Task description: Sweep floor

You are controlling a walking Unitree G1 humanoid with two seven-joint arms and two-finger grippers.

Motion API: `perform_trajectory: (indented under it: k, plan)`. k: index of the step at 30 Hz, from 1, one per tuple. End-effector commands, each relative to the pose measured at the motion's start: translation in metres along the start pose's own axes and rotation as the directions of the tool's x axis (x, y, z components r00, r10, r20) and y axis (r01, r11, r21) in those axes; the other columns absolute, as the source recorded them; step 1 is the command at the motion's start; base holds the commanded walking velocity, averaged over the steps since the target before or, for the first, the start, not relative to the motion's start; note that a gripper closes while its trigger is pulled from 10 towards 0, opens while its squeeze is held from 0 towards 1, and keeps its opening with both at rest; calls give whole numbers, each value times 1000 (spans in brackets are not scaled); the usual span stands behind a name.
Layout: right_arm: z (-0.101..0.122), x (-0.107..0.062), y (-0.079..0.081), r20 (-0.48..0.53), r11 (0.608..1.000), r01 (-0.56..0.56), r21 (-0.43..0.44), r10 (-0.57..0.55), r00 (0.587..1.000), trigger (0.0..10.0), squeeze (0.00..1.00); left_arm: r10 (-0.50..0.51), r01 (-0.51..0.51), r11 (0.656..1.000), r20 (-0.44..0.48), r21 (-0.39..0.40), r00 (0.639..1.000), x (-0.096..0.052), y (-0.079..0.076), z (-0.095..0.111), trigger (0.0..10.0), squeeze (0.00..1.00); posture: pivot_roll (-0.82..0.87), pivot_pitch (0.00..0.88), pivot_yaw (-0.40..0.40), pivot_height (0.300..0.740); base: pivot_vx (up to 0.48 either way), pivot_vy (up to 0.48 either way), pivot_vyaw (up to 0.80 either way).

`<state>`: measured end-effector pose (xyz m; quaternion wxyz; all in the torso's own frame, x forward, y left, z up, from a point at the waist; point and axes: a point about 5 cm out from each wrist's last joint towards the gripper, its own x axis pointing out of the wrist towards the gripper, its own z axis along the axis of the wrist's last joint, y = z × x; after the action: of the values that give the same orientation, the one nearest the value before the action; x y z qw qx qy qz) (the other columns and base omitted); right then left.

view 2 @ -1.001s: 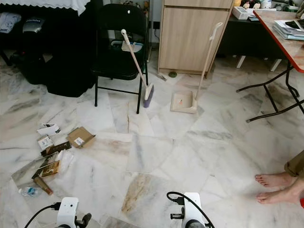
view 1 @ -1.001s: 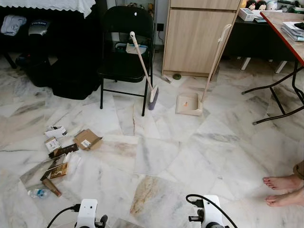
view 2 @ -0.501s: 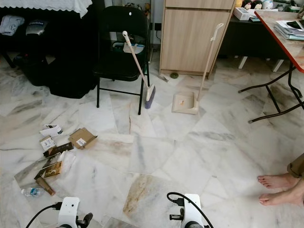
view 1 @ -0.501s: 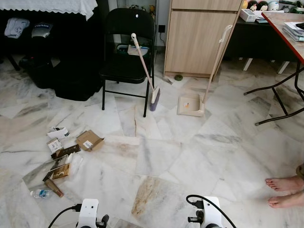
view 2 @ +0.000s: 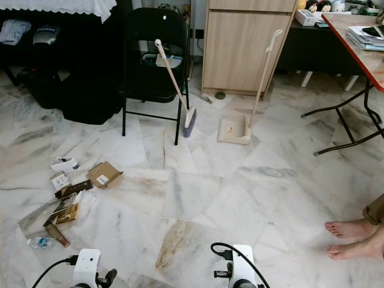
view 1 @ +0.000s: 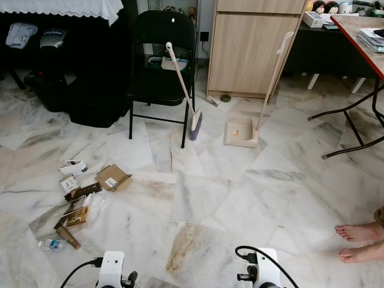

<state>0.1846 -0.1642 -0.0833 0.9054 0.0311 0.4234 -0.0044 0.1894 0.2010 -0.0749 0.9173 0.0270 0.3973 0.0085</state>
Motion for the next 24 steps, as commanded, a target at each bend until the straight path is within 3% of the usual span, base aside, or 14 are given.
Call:
perform_trajectory:
  k: [1,24]
  plan:
    - [-6,-2,-1,-13,1000,5,16,-5,1000,10000,0,1,-1,1000,-33,2,999,-2,1,-7,10000,0,73,78,-29,740,0,0,0]
    - [-5,-1,-1,-13,1000,3,16,-2,1000,10000,0,4,-4,1000,-42,0,999,-2,2,-9,10000,0,76,85,-31,740,0,0,0]
